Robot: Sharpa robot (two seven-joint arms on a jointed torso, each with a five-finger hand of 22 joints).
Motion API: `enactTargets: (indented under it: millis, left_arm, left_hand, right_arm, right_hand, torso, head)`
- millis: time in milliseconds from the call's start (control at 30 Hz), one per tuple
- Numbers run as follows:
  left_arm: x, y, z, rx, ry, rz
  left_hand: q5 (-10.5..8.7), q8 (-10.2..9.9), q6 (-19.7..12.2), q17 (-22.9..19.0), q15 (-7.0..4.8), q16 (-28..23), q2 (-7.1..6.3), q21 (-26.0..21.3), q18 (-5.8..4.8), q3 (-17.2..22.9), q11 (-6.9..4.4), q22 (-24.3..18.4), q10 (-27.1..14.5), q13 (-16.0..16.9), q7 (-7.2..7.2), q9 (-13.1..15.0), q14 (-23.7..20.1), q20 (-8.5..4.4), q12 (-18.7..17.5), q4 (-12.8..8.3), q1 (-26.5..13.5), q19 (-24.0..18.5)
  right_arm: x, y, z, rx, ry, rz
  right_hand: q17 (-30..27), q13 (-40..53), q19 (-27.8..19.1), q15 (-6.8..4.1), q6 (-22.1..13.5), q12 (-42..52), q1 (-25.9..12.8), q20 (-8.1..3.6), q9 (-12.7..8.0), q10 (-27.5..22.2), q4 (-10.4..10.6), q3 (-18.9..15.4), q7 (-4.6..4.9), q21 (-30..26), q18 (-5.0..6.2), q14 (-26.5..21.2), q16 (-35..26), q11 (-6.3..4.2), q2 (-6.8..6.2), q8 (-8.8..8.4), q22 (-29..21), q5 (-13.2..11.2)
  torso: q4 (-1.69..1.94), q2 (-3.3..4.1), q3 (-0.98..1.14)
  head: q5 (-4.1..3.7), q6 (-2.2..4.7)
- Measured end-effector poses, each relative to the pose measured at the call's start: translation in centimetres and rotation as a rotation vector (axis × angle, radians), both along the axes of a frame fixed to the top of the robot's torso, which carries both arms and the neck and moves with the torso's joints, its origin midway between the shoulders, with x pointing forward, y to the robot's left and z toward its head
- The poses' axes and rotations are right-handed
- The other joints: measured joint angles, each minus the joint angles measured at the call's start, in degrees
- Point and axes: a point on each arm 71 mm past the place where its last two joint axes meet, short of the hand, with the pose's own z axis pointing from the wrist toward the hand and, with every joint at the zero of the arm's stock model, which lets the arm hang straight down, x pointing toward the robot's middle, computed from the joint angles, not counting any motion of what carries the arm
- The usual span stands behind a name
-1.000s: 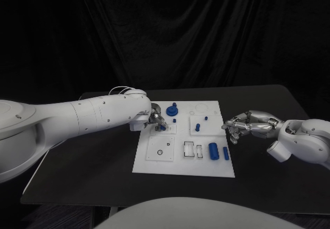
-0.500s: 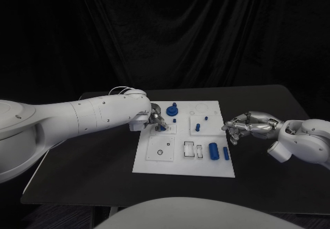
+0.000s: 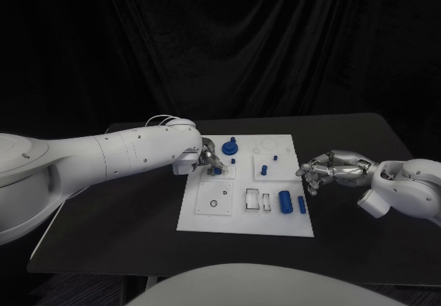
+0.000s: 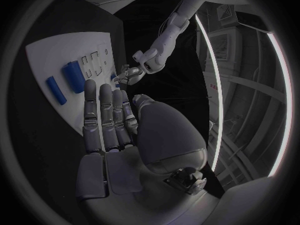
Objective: Assemble the parts on the task board
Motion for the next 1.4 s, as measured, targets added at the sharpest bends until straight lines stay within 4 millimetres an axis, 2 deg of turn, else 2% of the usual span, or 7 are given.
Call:
enactTargets:
  millis: [233,467,667,900,1000,1233,1400]
  left_arm:
    - [0.1,0.0,0.0,0.002,-0.001,0.004]
    - [0.0,0.1,-0.1,-0.007,-0.011,0.010]
    - [-0.1,0.3,-0.2,-0.025,-0.039,0.026]
    - [-0.5,0.8,-0.3,-0.050,-0.069,0.039]
    - [-0.8,1.1,-0.1,-0.074,-0.095,0.045]
    - [-1.6,2.0,0.5,-0.126,-0.155,0.066]
    - [-1.9,2.9,0.7,-0.132,-0.177,0.088]
  left_hand:
    - [-0.52,-0.4,0.0,0.0,0.21,0.0,0.31,-0.1,0.00,-0.9,0.00,0.0,0.0,0.0,0.10,-0.2,0.2,0.00,0.0,0.9,-0.3,0.0]
    - [-2.44,-0.4,0.0,0.0,0.21,0.0,0.68,-0.1,0.00,-3.5,0.00,0.9,0.0,0.0,0.21,-0.2,0.2,0.23,0.0,3.0,-0.7,0.2]
    - [-2.71,1.4,1.1,0.0,0.21,0.0,0.68,0.5,0.01,-6.0,0.00,1.8,0.0,0.0,-0.36,2.4,0.2,-0.19,0.4,5.0,-0.7,0.9]
    - [-2.71,2.3,1.0,0.0,0.21,0.0,0.68,0.5,0.01,-8.0,0.00,2.1,0.0,0.0,-0.36,4.4,0.2,-0.40,0.4,6.1,-0.7,1.1]
    - [-2.96,2.7,0.6,0.0,0.21,0.0,0.06,0.8,0.00,-10.6,0.00,2.6,0.0,0.0,-0.55,5.4,0.2,-0.40,0.8,7.6,-1.3,1.7]
    - [-2.96,2.3,-1.7,0.0,0.21,0.0,0.00,0.8,0.01,-13.2,0.00,2.6,0.0,0.0,0.16,6.0,0.2,-0.50,0.9,7.8,-1.4,1.8]
    - [-2.90,2.3,-1.7,0.0,0.21,0.0,0.95,0.8,0.00,-13.5,0.00,2.6,0.0,0.0,0.16,6.2,0.2,-0.50,0.9,7.8,-1.2,1.8]
  right_arm:
    - [0.0,0.0,-0.1,-0.003,0.008,0.006]
    - [-0.1,0.0,-0.1,-0.006,0.015,0.011]
    - [-0.1,0.0,-0.1,-0.009,0.020,0.015]
    - [-0.2,-0.1,-0.2,-0.013,0.026,0.016]
    - [-0.2,-0.2,-0.2,-0.015,0.029,0.016]
    - [-0.3,-0.3,-0.2,-0.019,0.033,0.015]
    - [-0.3,-0.4,-0.2,-0.021,0.036,0.016]
  right_hand:
    - [-0.3,-0.3,0.0,0.13,0.0,0.0,-0.2,0.00,0.0,-0.2,0.0,0.0,0.00,-0.3,0.00,-0.1,0.0,0.20,0.22,0.00,-0.1,-0.4]
    - [-0.5,-0.5,-0.2,0.01,-0.2,0.0,-0.7,0.20,-0.1,-0.2,0.2,-0.2,0.21,-0.3,0.00,-0.4,0.0,0.20,0.21,0.00,-0.3,-0.7]
    - [-0.8,-0.8,-0.2,0.22,-0.3,0.0,-0.9,0.20,-0.1,-0.4,0.2,-0.2,0.08,-0.6,0.00,-0.6,0.0,0.41,0.46,0.00,-0.4,-0.9]
    - [-1.0,-1.0,-0.2,0.43,-0.4,0.0,-1.4,0.20,-0.2,-0.4,0.2,-0.5,0.01,-0.8,0.00,-0.8,0.0,0.41,0.66,0.00,-0.6,-1.1]
    - [-1.1,-1.1,-0.4,0.29,-0.6,0.0,-1.6,0.36,-0.2,-0.4,0.2,-0.5,0.17,-1.0,0.00,-0.9,0.0,0.41,0.51,0.00,-0.6,-1.3]
    - [-1.3,-1.3,-0.4,0.23,-0.6,0.0,-1.8,0.41,-0.2,-0.4,0.2,-0.5,0.20,-1.1,0.00,-1.0,0.0,0.41,0.75,0.00,-0.7,-1.5]
    - [-1.4,-1.3,-0.4,0.43,-0.6,0.0,-2.1,0.41,-0.2,-0.4,0.2,-0.8,0.21,-1.1,0.00,-1.2,0.0,0.41,1.05,0.00,-0.8,-1.5]
  torso:
    - [-0.01,-0.02,0.01]
    - [-0.02,-0.03,0.01]
    - [-0.02,-0.02,0.01]
    - [-0.01,-0.02,0.00]
    - [0.01,-0.01,-0.01]
    - [0.05,-0.01,-0.02]
    - [0.05,0.01,-0.02]
  head:
    - [0.03,0.00]
    - [0.04,0.00]
    - [0.12,0.00]
    - [0.14,0.00]
    - [0.20,0.00]
    - [0.49,0.00]
    - [0.66,0.00]
